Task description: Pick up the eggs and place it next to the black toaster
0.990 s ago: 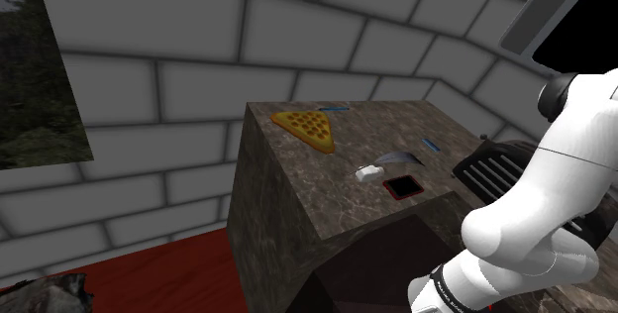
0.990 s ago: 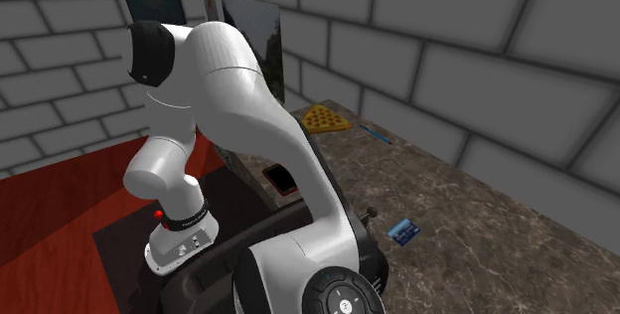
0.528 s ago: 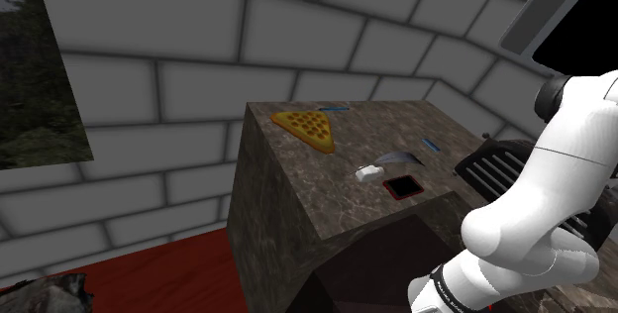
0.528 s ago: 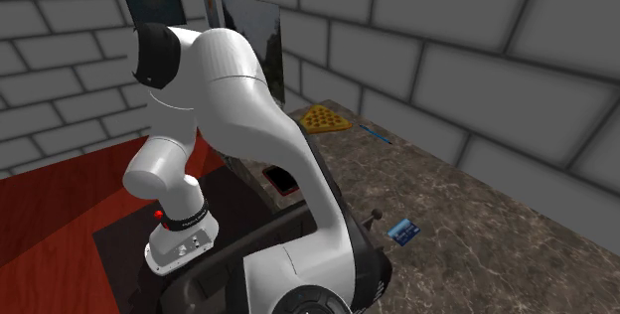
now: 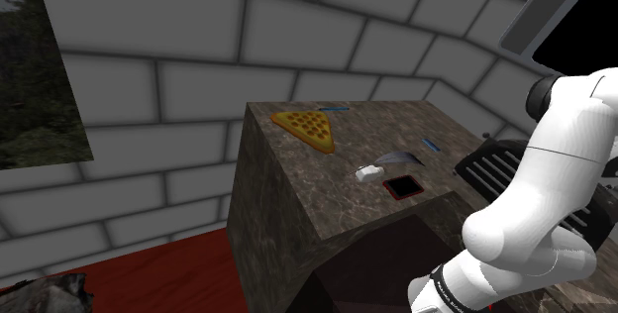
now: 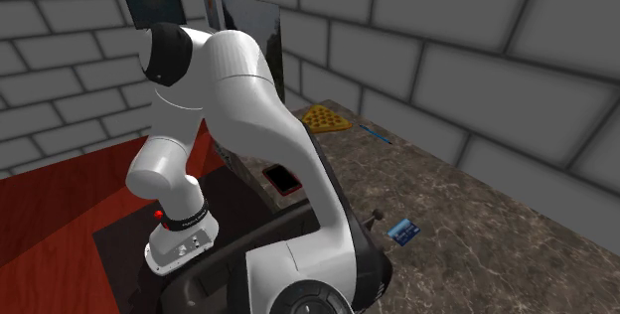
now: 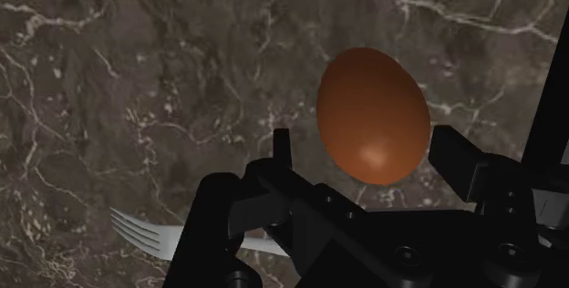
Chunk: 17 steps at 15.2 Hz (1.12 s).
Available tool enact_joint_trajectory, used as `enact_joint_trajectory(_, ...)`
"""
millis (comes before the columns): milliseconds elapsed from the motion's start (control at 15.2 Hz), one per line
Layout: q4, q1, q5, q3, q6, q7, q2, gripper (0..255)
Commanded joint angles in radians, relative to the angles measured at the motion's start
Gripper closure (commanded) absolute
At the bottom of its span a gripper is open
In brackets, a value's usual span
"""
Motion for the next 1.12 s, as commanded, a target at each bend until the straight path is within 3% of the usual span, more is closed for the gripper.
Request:
enact_joint_trajectory(0, -0.016, 0.008, -0.073, 0.013, 0.0, 0.001, 0.044, 255)
enact_joint_trajectory(132, -0.012, -0.007, -0.071, 0.015, 0.0, -0.012, 0.045, 255)
enact_joint_trajectory(264, -0.038, 0.019, -0.089, -0.01, 0.005, -0.008, 0.021, 255)
enact_joint_trajectory(396, -0.007, 0.002, -0.062, 0.017, -0.004, -0.006, 0.055, 255)
enact_joint_trajectory(1056, 0.037, 0.067, -0.14, -0.07, -0.106, 0.025, -0.017, 255)
